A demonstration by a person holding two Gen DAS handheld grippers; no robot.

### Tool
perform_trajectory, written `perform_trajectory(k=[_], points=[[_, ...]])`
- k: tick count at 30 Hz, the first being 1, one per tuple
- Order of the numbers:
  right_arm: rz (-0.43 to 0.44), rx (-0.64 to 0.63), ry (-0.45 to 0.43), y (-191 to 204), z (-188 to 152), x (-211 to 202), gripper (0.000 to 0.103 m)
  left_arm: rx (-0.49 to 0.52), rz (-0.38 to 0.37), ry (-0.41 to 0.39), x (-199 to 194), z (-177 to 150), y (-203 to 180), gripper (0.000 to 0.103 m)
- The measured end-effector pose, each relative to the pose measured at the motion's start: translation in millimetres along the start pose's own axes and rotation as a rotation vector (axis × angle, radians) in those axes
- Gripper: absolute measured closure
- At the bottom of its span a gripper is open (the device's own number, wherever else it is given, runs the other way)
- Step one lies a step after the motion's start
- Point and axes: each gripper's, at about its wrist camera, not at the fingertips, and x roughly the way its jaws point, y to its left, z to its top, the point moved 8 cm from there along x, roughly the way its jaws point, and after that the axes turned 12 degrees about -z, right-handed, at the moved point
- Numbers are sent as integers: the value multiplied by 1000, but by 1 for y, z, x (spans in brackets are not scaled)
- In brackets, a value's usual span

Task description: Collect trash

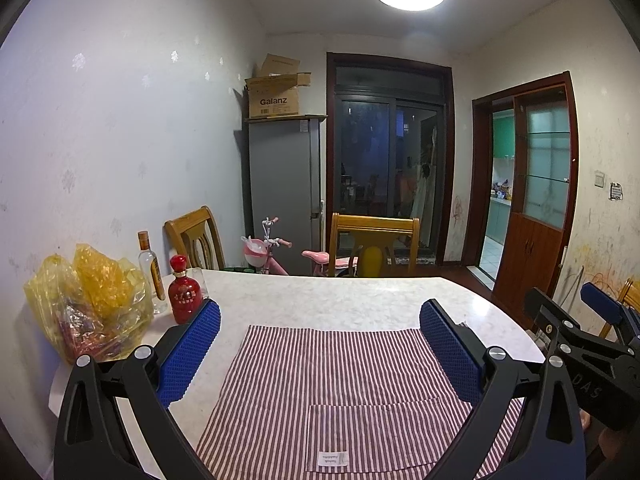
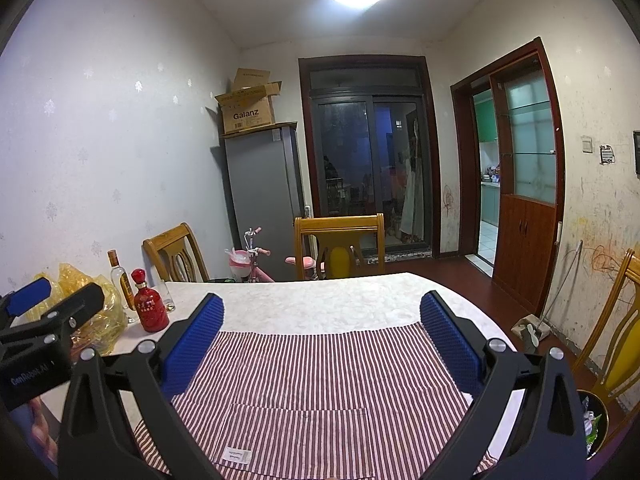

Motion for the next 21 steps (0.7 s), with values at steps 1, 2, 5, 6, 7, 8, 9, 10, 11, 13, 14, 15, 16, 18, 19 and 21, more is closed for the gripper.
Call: perform_trajectory(k=[1, 2, 5, 6, 7, 8, 9, 10, 11, 13, 14, 15, 16, 18, 19, 21], points=[[0, 0, 0, 0, 0, 0, 5, 1, 0, 0, -1, 0, 0, 6], [-1, 1, 1, 0, 0, 0, 5, 2, 0, 1, 0, 0, 0, 6], [-1, 1, 2, 1, 0, 1, 5, 4, 0, 2, 1, 1, 0, 6], [-2, 2, 3, 2, -1, 1, 5, 3, 0, 1, 1, 1, 0, 6], [-2, 3, 4, 2, -1, 2, 5, 4, 0, 2, 1, 0, 0, 6], [-2, 3, 4, 1, -1, 2, 5, 5, 0, 2, 1, 0, 0, 6], [-2, 3, 4, 1, -1, 2, 5, 5, 0, 3, 1, 0, 0, 6], [-3, 3, 4, 2, -1, 2, 5, 3, 0, 3, 1, 0, 0, 6], [-2, 2, 4, 1, -1, 2, 5, 3, 0, 3, 1, 0, 0, 6], [-2, 3, 6, 1, -1, 3, 5, 3, 0, 3, 1, 0, 0, 6], [-3, 4, 7, 1, -2, 4, 5, 3, 1, 3, 1, 0, 0, 6], [-3, 4, 9, 1, -3, 4, 5, 4, 0, 2, 1, 0, 0, 6], [-2, 4, 11, 2, -3, 4, 5, 3, -1, 2, 1, 0, 0, 6], [-4, 4, 12, 2, -4, 6, 5, 2, 0, 4, 2, 1, 0, 6], [-4, 5, 13, 1, -4, 7, 5, 2, 0, 3, 3, 1, 1, 6], [-4, 6, 14, 2, -4, 7, 5, 3, 5, -5, 2, 2, 1, 6]])
